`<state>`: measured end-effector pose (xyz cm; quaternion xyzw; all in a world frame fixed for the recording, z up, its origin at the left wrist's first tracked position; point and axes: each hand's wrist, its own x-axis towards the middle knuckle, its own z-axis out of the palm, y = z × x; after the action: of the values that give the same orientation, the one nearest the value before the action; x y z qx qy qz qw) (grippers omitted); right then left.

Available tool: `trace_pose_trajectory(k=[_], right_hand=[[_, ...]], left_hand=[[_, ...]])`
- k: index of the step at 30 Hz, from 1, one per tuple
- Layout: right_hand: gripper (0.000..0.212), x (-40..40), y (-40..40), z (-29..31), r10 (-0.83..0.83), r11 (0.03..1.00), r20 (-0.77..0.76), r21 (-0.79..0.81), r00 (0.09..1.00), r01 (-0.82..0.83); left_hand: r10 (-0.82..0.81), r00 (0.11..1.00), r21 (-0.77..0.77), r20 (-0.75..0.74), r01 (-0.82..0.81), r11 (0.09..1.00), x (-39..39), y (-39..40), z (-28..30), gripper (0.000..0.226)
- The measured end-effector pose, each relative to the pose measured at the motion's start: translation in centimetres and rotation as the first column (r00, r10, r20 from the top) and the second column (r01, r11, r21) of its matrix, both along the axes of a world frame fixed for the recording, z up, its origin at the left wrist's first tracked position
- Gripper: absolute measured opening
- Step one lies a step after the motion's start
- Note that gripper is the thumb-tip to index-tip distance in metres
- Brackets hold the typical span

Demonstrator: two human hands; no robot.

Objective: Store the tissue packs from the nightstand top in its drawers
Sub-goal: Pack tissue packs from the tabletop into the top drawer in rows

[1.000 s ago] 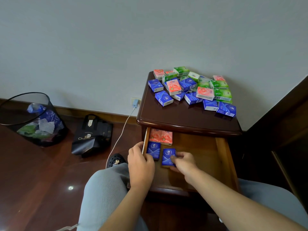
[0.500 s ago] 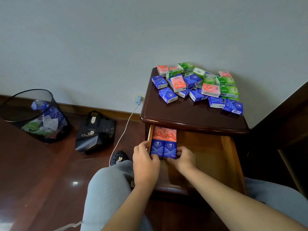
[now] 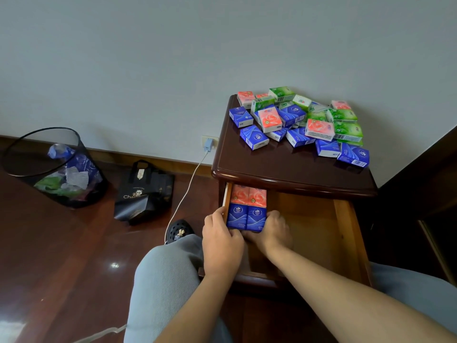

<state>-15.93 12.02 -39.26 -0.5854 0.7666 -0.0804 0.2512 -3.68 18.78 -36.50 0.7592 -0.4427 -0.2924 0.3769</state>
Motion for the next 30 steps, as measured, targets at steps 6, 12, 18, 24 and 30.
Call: trace_pose_trajectory(k=[6, 12, 18, 24, 30], right_hand=[[0.091, -0.1, -0.4, 0.4, 0.024, 0.999, -0.007, 0.047, 1.000, -0.023], [0.086, -1.1, -0.3, 1.6, 0.089, 0.993, -0.040, 0.083, 0.995, -0.086], [0.025, -5.1, -1.4, 6.4, 0.298, 0.854, -0.208, -0.378, 0.931, -0.358], [0.040, -11.0, -6.5, 11.3, 0.144, 0.799, -0.291, -0.530, 0.946, -0.285], [0.068, -16.8, -9.9, 11.7, 0.056, 0.940, -0.330, -0.301, 0.942, -0.162]], left_hand=[[-0.024, 1.000, 0.013, 0.020, 0.024, 1.000, 0.0, 0.1, 0.1, 0.058], [-0.041, 0.988, 0.042, 0.150, 0.035, 0.998, -0.4, 0.0, 0.5, 0.059], [-0.127, 0.905, -0.010, 0.405, 0.143, 0.990, -1.7, -2.2, 2.6, 0.054], [-0.314, 0.762, -0.011, 0.566, 0.388, 0.922, -4.1, -7.6, 6.7, 0.066], [-0.606, 0.650, 0.353, 0.458, 0.493, 0.795, -6.0, -11.2, 8.1, 0.070]])
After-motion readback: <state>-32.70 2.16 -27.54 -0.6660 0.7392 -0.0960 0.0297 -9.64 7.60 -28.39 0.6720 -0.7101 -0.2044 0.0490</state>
